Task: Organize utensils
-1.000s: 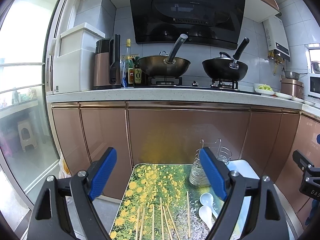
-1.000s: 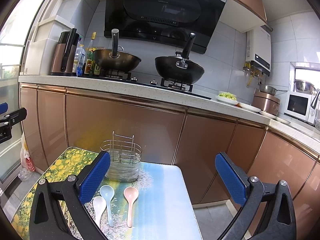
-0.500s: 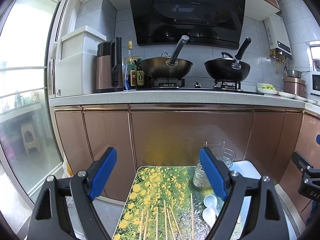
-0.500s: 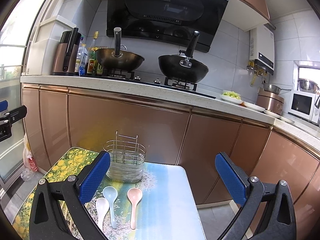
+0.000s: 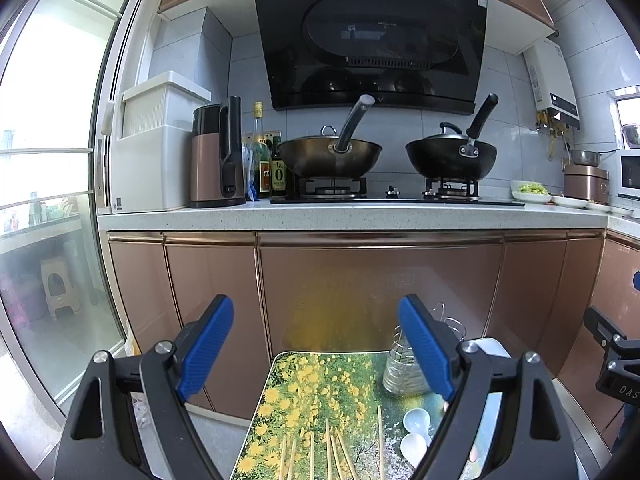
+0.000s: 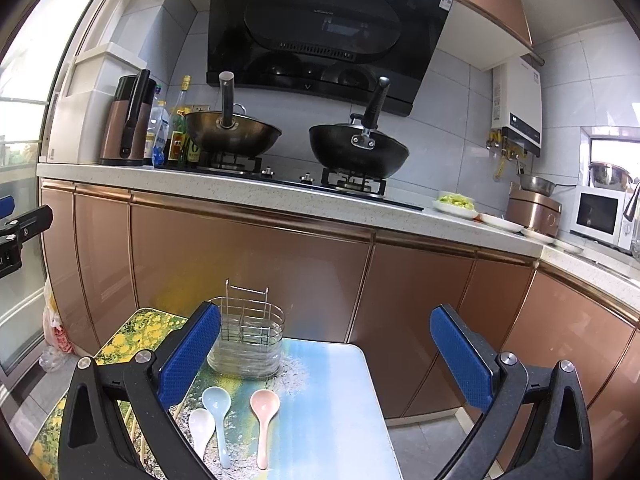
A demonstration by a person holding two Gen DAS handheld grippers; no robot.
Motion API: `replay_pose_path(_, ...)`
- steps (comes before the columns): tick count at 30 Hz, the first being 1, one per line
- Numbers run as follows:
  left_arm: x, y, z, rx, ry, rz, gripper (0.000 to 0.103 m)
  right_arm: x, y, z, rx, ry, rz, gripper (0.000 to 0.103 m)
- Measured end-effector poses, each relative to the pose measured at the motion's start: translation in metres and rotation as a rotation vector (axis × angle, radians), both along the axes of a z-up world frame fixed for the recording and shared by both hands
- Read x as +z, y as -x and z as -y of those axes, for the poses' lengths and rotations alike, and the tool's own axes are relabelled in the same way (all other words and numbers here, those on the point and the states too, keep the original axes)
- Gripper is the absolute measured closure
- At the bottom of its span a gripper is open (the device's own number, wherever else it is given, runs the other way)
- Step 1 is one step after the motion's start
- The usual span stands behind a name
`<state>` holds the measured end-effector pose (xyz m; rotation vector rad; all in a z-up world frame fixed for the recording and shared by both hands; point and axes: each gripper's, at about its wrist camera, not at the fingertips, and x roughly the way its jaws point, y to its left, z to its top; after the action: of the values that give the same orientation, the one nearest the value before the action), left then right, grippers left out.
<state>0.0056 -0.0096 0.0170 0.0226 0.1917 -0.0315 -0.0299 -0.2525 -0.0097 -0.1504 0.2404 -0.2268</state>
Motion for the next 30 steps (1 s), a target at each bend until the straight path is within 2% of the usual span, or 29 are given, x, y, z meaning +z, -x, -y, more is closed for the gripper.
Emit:
replay_pose_path(9, -0.001, -0.002, 0.001, -0.012, 0.01, 0.003, 0.019, 0.004, 0.003, 0.0, -0.013, 0.012, 0.008, 0.0)
replay_pose_path(16, -0.014, -0.021, -0.009, -0.027, -0.003, -0.091, 0.019, -0.001, -0.003, 0.007, 0.016, -0.012, -0.011, 0.0)
replay_pose_path(20, -0.025, -0.037, -0.027, -0.007, -0.01, -0.158, 0.019, -0.012, -0.016, 0.017, 0.046, -0.034, -0.09, 0.0)
replay_pose_path(27, -0.065, -0.073, -0.059, -0.024, 0.03, -0.374, 0.019, -0.055, -0.056, 0.032, 0.143, -0.113, -0.283, 0.002)
replay_pose_path(29, -0.079, -0.082, -0.062, -0.04, 0.035, -0.426, 0.019, -0.073, -0.072, 0.039, 0.162, -0.138, -0.351, 0.015)
replay_pose_path(30, -0.086, -0.086, -0.061, -0.05, 0.036, -0.454, 0.02, -0.08, -0.077, 0.041, 0.171, -0.151, -0.374, 0.018)
